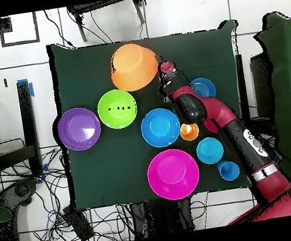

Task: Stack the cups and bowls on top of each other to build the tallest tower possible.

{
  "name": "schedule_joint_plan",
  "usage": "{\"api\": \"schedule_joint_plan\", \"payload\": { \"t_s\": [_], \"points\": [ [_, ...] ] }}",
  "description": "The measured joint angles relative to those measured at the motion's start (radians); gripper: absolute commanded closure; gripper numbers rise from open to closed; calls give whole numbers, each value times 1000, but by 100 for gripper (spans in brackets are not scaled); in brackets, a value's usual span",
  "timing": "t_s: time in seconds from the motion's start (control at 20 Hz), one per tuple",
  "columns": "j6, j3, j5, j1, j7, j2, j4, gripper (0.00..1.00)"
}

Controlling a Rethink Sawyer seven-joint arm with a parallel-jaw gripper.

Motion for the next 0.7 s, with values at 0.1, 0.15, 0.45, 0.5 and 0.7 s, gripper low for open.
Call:
{"api": "schedule_joint_plan", "payload": {
  "t_s": [0.1, 0.15, 0.45, 0.5, 0.7],
  "points": [
    [0, 5, -5, -1, 0, 5, 0, 100],
    [0, 10, -11, -1, 0, 10, 0, 100],
    [0, 34, -37, -1, 0, 25, 0, 100],
    [0, 36, -38, -1, 0, 26, 0, 100],
    [0, 46, -37, -1, 0, 34, 0, 100]
  ]
}}
